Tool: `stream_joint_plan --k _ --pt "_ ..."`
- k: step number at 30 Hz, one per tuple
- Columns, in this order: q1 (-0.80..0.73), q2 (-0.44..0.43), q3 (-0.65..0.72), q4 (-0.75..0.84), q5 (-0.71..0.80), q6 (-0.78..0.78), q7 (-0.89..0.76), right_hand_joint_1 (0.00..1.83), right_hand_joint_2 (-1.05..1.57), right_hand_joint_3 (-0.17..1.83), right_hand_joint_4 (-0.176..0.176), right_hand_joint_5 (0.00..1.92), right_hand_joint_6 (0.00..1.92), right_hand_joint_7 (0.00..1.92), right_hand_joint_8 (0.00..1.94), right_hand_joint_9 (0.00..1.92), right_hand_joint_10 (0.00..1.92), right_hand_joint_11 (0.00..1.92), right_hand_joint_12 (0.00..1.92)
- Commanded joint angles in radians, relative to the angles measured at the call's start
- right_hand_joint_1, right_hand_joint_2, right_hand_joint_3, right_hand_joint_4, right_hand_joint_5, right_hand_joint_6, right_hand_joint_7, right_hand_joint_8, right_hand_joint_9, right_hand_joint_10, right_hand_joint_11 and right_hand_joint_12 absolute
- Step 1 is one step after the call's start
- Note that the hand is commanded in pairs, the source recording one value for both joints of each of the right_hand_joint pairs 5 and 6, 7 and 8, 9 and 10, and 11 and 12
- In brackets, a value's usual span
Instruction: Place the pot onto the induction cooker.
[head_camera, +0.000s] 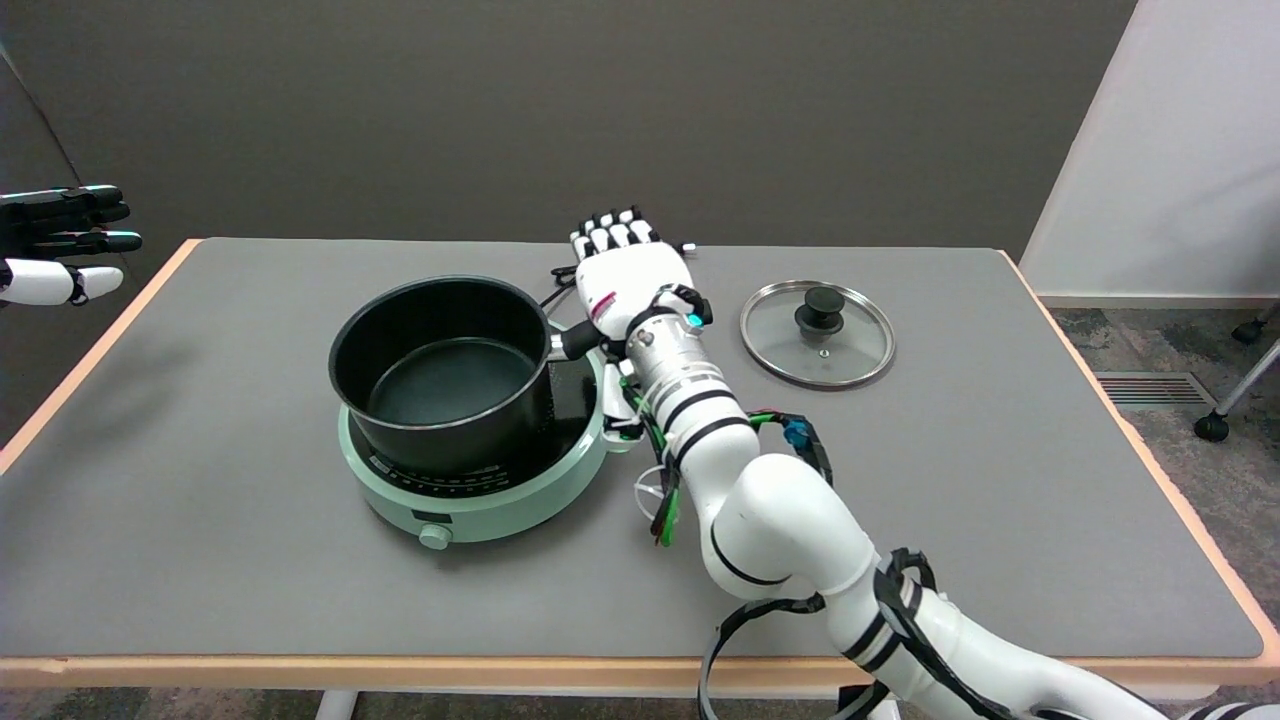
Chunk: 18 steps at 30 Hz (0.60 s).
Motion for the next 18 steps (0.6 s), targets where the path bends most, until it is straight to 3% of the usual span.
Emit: stream_joint_plan --k 1,6,18 --pt "-0.116 0.055 0.017 0.243 -0.136 0.07 -0.031 1.33 -0.99 1.29 -0.176 0.09 0.09 0.09 0.09 0.09 0.09 0.09 0.09" --pt "-0.184 0.098 0.047 0.335 -0.221 0.073 -0.023 1.32 -0.98 1.28 -0.176 0.06 0.06 0.06 0.06 0.06 0.06 0.06 0.06" --pt "-0.274 0.207 0.178 0.322 -0.384 0.076 0.162 1.32 -0.96 1.28 -0.169 0.04 0.04 0.04 0.04 0.04 0.04 0.04 0.04"
